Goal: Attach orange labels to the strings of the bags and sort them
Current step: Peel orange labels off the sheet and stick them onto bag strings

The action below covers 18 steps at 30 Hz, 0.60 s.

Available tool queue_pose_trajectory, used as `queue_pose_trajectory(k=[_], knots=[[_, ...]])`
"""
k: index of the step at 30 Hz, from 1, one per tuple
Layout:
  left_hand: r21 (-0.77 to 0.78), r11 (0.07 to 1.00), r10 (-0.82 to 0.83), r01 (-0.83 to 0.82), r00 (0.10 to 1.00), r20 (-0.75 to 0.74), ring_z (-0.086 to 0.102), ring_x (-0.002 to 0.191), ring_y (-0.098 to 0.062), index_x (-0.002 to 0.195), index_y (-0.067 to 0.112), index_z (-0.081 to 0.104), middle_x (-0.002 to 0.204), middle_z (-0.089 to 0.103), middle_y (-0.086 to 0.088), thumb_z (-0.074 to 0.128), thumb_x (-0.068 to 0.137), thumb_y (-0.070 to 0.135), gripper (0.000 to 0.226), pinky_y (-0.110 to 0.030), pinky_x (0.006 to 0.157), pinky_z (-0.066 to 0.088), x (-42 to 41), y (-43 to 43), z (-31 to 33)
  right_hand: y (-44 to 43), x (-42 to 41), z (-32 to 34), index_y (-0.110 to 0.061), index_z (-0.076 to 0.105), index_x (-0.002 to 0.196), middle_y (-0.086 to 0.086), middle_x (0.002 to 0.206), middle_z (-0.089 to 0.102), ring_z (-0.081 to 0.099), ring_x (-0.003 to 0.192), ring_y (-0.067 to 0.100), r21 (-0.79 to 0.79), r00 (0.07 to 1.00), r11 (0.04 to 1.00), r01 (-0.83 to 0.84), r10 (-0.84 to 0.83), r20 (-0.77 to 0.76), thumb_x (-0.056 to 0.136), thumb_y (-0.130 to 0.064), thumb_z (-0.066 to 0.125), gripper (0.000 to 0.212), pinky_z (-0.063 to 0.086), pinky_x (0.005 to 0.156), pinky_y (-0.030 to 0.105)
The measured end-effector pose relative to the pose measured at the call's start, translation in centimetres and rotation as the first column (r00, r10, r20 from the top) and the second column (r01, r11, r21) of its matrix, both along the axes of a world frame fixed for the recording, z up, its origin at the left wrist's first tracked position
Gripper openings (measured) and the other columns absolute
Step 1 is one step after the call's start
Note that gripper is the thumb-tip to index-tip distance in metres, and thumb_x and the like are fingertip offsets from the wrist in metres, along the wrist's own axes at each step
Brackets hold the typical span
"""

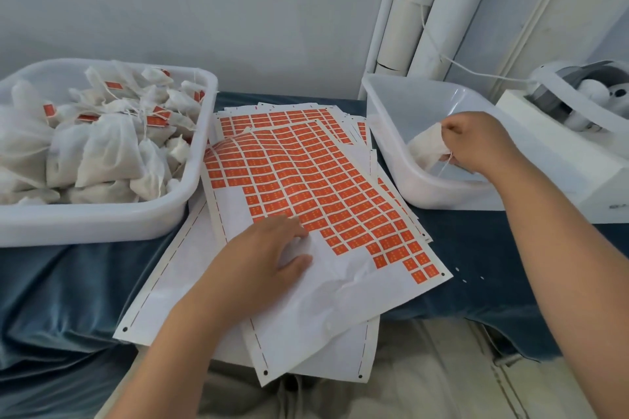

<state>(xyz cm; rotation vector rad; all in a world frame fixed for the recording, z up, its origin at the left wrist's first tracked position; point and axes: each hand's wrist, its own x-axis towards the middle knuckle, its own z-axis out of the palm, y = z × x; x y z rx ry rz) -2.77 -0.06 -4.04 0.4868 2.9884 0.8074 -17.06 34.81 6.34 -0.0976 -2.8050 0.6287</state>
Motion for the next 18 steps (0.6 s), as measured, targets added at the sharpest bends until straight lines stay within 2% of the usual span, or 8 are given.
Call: queue_pose_trajectory(k=[2,3,6,9,11,13,16,18], knots=[[-0.020,1.000,-0.024,0.024,0.999,-0.025,0.048,0.136,0.003,0.138,0.044,0.056,0.149,0.052,0.029,0.052,0.100,0.063,0.042,-0.008,0.101,0.024,0.1,0.1,-0.4,0.3,0.0,0.1,-0.007,0.068,0.083,0.007,0.074,0.073,0.066,0.057,-0.001,0.036,0.998,0.999,0.020,-0.017,-0.066,0.100,-0.012,0.045,0.029,0.046,0.056,0.030],[-0.025,0.999,-0.035,0.034,0.999,-0.030,0.047,0.138,0.003,0.138,0.044,0.056,0.151,0.051,0.029,0.052,0.100,0.065,0.044,-0.011,0.105,0.026,0.1,0.1,-0.5,0.5,0.1,0.2,-0.005,0.069,0.085,0.006,0.072,0.072,0.064,0.054,0.001,0.034,0.995,0.999,0.029,-0.026,-0.098,0.100,-0.013,0.046,0.028,0.043,0.055,0.029],[-0.042,0.998,-0.058,0.057,0.998,-0.023,0.043,0.145,0.001,0.142,0.044,0.055,0.156,0.047,0.029,0.050,0.099,0.067,0.049,-0.026,0.117,0.033,0.0,0.4,-0.7,0.9,0.5,0.8,-0.004,0.072,0.096,0.002,0.067,0.071,0.067,0.059,0.015,-0.075,0.983,0.997,0.034,-0.047,-0.179,0.098,-0.015,0.047,0.027,0.050,0.063,0.032],[-0.038,0.998,-0.052,0.051,0.998,-0.027,0.043,0.145,0.000,0.144,0.044,0.053,0.156,0.046,0.028,0.050,0.099,0.067,0.050,-0.028,0.118,0.034,0.1,0.5,-0.8,0.9,1.5,2.0,-0.021,0.075,0.100,-0.003,0.066,0.070,0.061,0.048,0.001,-0.179,0.973,0.984,0.002,-0.043,-0.226,0.098,-0.020,0.050,0.026,0.049,0.063,0.030],[-0.003,1.000,-0.028,0.028,0.998,-0.048,0.046,0.141,0.001,0.144,0.045,0.051,0.153,0.048,0.029,0.050,0.100,0.066,0.049,-0.023,0.113,0.036,0.3,0.5,-0.8,0.3,2.5,3.0,-0.031,0.075,0.096,-0.005,0.066,0.071,0.060,0.050,0.003,-0.248,0.971,0.967,-0.059,-0.002,-0.239,0.096,-0.024,0.053,0.024,0.053,0.067,0.034],[0.045,0.999,0.008,-0.005,0.997,-0.073,0.051,0.136,0.000,0.143,0.046,0.051,0.149,0.052,0.029,0.050,0.101,0.063,0.046,-0.018,0.106,0.036,0.5,0.8,-0.5,-0.8,4.0,4.0,-0.038,0.076,0.091,-0.010,0.068,0.072,0.061,0.052,0.004,-0.293,0.972,0.948,-0.123,0.056,-0.227,0.096,-0.026,0.056,0.024,0.052,0.063,0.033],[0.126,0.990,0.070,-0.059,0.994,-0.083,0.055,0.134,-0.005,0.144,0.047,0.049,0.152,0.051,0.027,0.048,0.097,0.068,0.052,-0.027,0.110,0.044,0.9,1.4,0.4,-3.1,6.6,5.2,-0.039,0.078,0.091,-0.003,0.074,0.075,0.061,0.055,0.007,-0.317,0.967,0.921,-0.229,0.178,-0.180,0.098,-0.023,0.058,0.027,0.052,0.059,0.031],[0.223,0.970,0.121,-0.096,0.987,-0.104,0.061,0.124,-0.004,0.144,0.052,0.047,0.152,0.050,0.030,0.045,0.088,0.077,0.061,-0.032,0.108,0.052,1.6,2.0,1.4,-4.9,8.3,5.3,-0.041,0.079,0.094,0.001,0.076,0.075,0.061,0.055,0.007,-0.304,0.949,0.899,-0.314,0.294,-0.113,0.100,-0.021,0.059,0.028,0.052,0.055,0.025]])
